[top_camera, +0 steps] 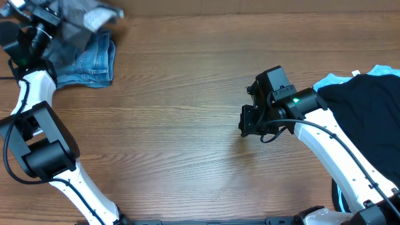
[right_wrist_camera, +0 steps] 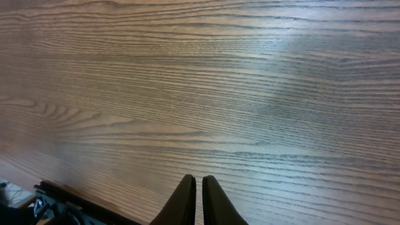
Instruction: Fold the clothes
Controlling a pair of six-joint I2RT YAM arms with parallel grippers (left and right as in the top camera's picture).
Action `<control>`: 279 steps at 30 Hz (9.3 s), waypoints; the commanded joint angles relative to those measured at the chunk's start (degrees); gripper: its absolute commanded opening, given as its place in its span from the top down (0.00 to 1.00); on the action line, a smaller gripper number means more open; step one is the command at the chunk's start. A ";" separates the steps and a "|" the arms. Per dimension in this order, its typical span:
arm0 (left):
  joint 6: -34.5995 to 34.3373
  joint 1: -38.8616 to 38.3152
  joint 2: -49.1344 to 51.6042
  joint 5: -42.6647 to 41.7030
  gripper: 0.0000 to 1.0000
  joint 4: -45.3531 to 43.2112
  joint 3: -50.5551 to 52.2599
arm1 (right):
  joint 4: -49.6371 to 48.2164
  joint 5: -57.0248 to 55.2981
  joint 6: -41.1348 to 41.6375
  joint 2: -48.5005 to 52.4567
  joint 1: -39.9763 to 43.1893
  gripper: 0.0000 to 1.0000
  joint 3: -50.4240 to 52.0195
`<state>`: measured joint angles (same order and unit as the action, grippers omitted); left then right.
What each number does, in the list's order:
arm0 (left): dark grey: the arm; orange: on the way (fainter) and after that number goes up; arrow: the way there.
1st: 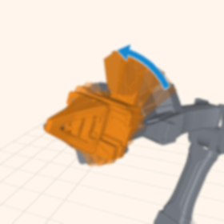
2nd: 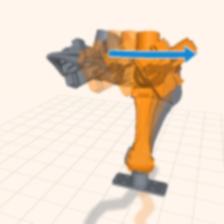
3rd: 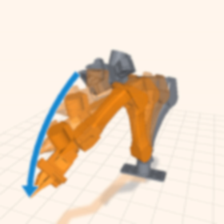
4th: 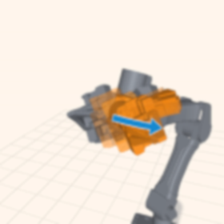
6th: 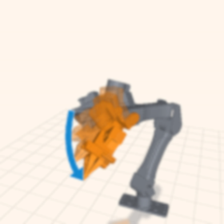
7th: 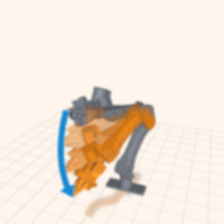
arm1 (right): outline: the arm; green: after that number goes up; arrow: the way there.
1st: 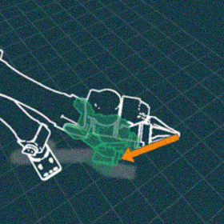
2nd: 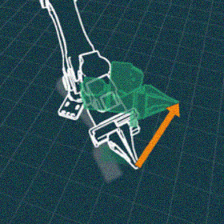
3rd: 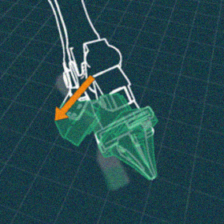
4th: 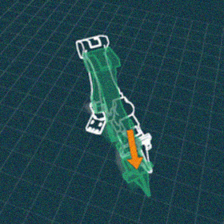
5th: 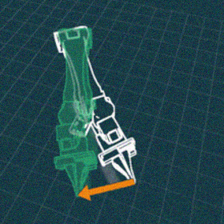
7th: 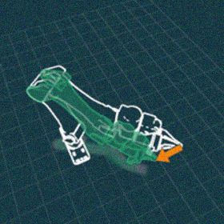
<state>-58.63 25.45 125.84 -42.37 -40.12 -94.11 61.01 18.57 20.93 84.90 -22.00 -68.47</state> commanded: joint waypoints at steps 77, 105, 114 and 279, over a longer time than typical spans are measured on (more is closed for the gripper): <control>21.99 2.36 -1.92 4.66 0.96 54.90 -5.88 | -1.55 0.96 0.04 -0.90 -0.09 0.87 -1.03; 34.71 14.14 -12.35 8.63 0.00 82.75 -5.95 | -0.13 0.96 -1.40 -0.90 -0.09 0.89 -1.03; 52.00 5.31 -22.80 18.82 0.65 79.80 -5.92 | -2.47 1.01 -1.64 -0.90 -0.11 0.88 -1.03; 61.66 -17.99 -66.71 30.56 0.00 136.91 -6.01 | -48.59 -12.46 -8.76 -84.74 19.82 0.00 64.43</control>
<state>3.16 7.84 59.27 -11.86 96.86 -100.38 14.59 5.78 11.99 0.89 -2.48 -5.08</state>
